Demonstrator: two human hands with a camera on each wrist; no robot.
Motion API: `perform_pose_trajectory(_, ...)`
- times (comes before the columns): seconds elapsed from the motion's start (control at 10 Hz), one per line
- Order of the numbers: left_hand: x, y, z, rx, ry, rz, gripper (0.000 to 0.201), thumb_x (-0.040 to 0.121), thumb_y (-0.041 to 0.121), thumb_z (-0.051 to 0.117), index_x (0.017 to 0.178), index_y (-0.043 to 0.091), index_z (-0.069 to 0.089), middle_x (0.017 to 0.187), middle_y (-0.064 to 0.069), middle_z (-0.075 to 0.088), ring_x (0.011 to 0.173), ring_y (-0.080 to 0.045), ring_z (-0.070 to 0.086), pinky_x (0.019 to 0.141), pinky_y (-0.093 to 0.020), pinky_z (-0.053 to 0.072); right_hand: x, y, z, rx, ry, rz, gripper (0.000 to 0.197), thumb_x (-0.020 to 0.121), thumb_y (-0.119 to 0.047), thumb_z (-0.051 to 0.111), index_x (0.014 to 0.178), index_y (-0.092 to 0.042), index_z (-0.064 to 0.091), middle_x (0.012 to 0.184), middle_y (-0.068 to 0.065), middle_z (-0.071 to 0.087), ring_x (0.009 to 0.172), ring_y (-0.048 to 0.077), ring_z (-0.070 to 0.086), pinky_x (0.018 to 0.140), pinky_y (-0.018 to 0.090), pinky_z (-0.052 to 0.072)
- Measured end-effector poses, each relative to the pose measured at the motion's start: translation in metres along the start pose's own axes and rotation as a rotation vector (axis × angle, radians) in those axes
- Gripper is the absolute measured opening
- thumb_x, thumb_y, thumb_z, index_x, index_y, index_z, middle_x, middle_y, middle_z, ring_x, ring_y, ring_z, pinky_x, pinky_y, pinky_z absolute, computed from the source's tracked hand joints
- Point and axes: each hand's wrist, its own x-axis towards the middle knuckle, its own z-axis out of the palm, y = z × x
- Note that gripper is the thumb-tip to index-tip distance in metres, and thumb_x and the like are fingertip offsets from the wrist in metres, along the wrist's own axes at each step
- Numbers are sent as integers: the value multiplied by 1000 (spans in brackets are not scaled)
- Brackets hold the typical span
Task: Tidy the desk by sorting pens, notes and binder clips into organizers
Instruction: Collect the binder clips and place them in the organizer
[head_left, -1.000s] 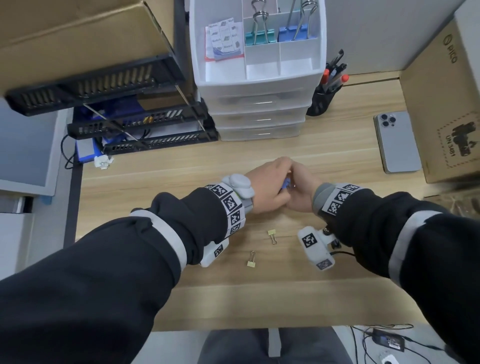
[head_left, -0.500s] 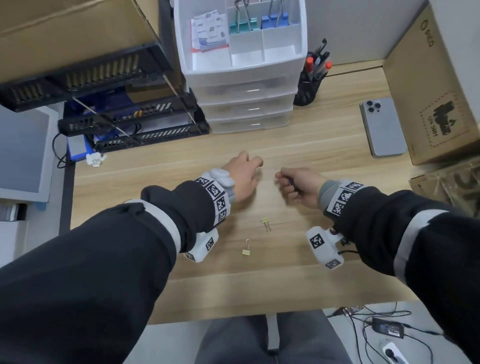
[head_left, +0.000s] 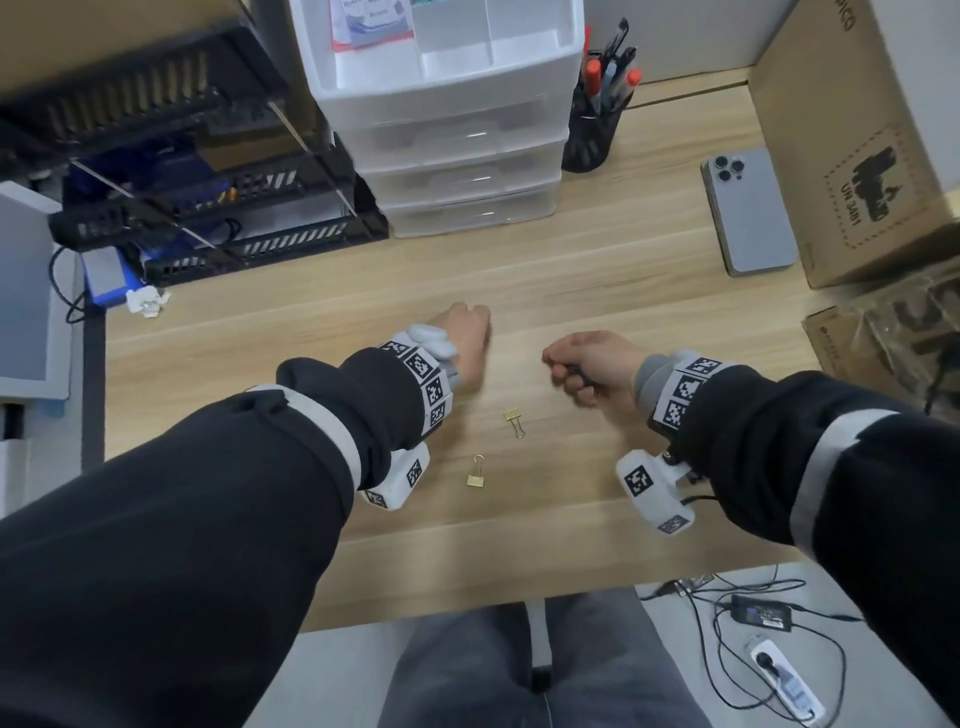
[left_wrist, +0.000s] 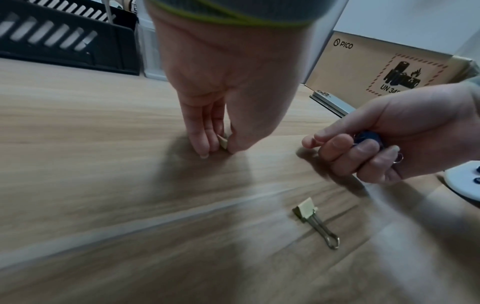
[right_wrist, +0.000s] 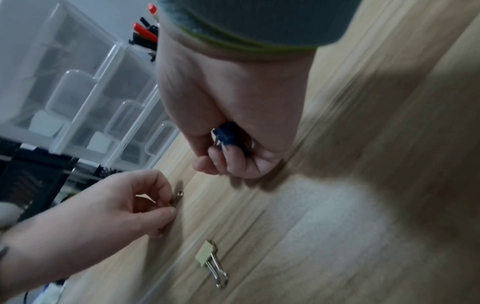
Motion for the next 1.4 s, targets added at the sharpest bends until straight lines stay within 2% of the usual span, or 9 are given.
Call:
perform_pose_trajectory(0.2,-17,-14,11,-20,-33,-30,12,95,21,52,101,11,53,123,-18,55,104,-34,60,87,-40,50,-6,1,26,-813,71,-221,23,77,-37,79,78,-16,70,68,-3,66,64,15,60,58,23,48)
perform_pose_trajectory(0.4,-52,-29,16,-14,-276,-15,18,103,21,42,98,15,58,89,-6,52,89,-24,49,76,-28,35,-9,5,59,-1229,131,-200,46,54,-54,76,71,-11,73,68,1,74,68,19,71,62,34,59)
perform_pose_trajectory(0.5,-69,-34,24,-8,-383,-26,23,99,25,48,100,12,67,91,-5,56,83,-23,51,71,-28,39,-7,7,67,-1311,150,-197,39,57,-43,74,75,-7,75,70,5,75,58,22,66,52,27,50)
perform_pose_trajectory(0.7,-93,-20,29,88,-447,78,59,60,73,65,67,14,67,58,1,57,51,-21,53,51,-25,40,-6,4,71,-1304,148,-177,33,52,-42,73,69,-14,70,61,0,60,55,21,55,54,27,43)
perform_pose_trajectory(0.9,-102,-8,35,116,-441,181,44,73,52,71,57,22,43,50,7,38,44,-15,34,46,-20,27,-10,0,68,-1231,133,-182,25,62,-38,76,69,-18,64,66,2,58,62,20,53,56,27,42)
perform_pose_trajectory(1.0,-100,-5,34,149,-438,122,25,83,39,66,74,19,55,64,4,49,55,-17,46,52,-24,36,-15,2,62,-1193,126,-177,24,65,-34,77,71,-13,67,67,2,63,63,20,57,55,26,45)
perform_pose_trajectory(1.2,-91,-8,28,106,-370,-5,44,62,66,59,63,23,59,61,2,62,52,-20,53,57,-25,46,-19,6,52,-1125,101,-179,22,69,-32,77,76,-14,69,74,-1,69,69,18,62,60,27,50)
perform_pose_trajectory(1.3,-88,-4,31,79,-308,-46,56,78,72,51,65,17,58,65,-2,61,57,-22,54,59,-28,43,-21,8,47,-1104,100,-175,21,69,-31,77,78,-13,70,75,0,69,66,16,60,61,27,51)
perform_pose_trajectory(1.4,-84,0,29,99,-267,-40,46,97,53,45,77,13,57,77,-4,59,69,-23,53,65,-30,41,-22,9,44,-1091,94,-178,21,70,-30,77,78,-12,71,73,0,69,65,16,59,61,27,51)
